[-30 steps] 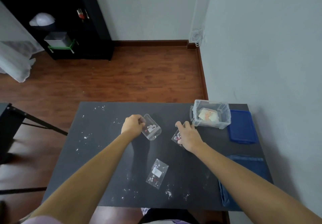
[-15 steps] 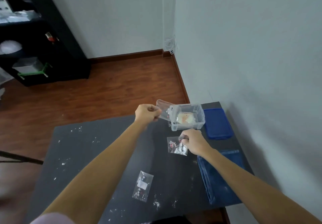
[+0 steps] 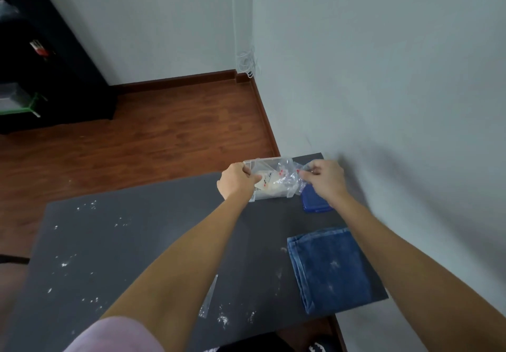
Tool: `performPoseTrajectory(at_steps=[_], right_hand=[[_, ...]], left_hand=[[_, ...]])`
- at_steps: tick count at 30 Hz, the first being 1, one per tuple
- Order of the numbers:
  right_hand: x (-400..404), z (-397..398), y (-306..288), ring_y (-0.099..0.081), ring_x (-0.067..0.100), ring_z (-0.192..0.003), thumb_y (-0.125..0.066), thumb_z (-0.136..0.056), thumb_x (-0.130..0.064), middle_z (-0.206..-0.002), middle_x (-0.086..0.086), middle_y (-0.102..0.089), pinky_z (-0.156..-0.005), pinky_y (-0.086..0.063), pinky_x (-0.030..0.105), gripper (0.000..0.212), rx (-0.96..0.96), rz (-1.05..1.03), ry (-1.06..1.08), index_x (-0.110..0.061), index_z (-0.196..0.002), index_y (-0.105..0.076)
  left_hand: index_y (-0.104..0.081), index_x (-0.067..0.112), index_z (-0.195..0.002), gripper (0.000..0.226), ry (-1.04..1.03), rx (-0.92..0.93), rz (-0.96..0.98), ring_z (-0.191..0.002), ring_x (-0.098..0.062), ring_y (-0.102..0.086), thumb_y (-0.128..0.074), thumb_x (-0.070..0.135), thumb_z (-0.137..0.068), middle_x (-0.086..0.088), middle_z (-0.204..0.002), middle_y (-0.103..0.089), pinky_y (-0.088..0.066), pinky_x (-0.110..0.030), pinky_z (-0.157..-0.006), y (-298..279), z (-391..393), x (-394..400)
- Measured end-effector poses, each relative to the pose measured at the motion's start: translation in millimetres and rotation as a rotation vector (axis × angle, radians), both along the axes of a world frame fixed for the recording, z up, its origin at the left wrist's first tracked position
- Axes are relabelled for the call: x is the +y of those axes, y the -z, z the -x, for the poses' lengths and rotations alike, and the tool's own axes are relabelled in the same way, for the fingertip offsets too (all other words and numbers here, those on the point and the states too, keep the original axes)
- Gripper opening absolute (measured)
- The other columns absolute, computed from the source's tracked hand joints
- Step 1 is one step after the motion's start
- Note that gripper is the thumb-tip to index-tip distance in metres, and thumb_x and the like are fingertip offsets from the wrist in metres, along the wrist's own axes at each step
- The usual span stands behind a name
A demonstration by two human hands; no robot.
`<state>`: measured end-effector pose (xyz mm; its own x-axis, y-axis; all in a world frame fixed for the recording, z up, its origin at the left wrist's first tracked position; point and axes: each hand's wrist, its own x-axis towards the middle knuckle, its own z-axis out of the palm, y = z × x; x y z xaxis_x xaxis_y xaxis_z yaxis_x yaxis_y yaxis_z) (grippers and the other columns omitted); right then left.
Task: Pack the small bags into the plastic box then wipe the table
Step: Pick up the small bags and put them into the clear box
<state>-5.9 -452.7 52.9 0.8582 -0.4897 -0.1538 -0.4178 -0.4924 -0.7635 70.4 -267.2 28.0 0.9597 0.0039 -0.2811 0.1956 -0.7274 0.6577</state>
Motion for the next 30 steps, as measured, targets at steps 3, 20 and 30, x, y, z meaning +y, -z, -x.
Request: performPoseTrajectory(at_steps=[3,20,30], right_hand=[[5.3,-18.4,4.3,-0.063,0.017,-0.073,-0.075,-0.082,-0.010,-0.081,0.007,-0.072,-0.073,-0.048,0.026,0.009,-0.041,0.072,-0.022,-0.002,-0.086,-0.074],[52.4,-68.5,37.0,-0.066,0.033,-0.090,-0.068,-0.084,-0.013,-0.086,0.012,-0.073,-0.089,-0.051,0.044,0.008,0.132,0.453,-0.364,-0.006,-0.080,-0.070],[51.1,-62.2,41.1,-0.052,0.035,-0.101,-0.075,-0.081,-0.023,-0.100,0.015,-0.064,-0.089,-0.040,0.044,0.032,0.131,0.738,-0.331,-0.008,-0.103,-0.055]], left_hand=[[-0.058,0.021,-0.099,0.042,0.059,-0.131,-0.114,-0.094,-0.020,-0.060,-0.080,0.042,-0.070,0.002,-0.102,-0.062,-0.048,-0.040,-0.088,2.3,4.6,7.4],[-0.044,0.023,-0.140,0.090,0.943,0.145,-0.421,-0.133,-0.018,-0.037,-0.081,0.051,-0.063,0.005,-0.150,-0.037,-0.037,-0.035,-0.108,46.4,104.9,202.5],[-0.040,0.028,-0.139,0.081,0.972,0.006,-0.483,-0.119,-0.016,-0.045,-0.078,0.040,-0.068,0.005,-0.130,-0.048,-0.041,-0.031,-0.099,61.0,119.0,208.3]])
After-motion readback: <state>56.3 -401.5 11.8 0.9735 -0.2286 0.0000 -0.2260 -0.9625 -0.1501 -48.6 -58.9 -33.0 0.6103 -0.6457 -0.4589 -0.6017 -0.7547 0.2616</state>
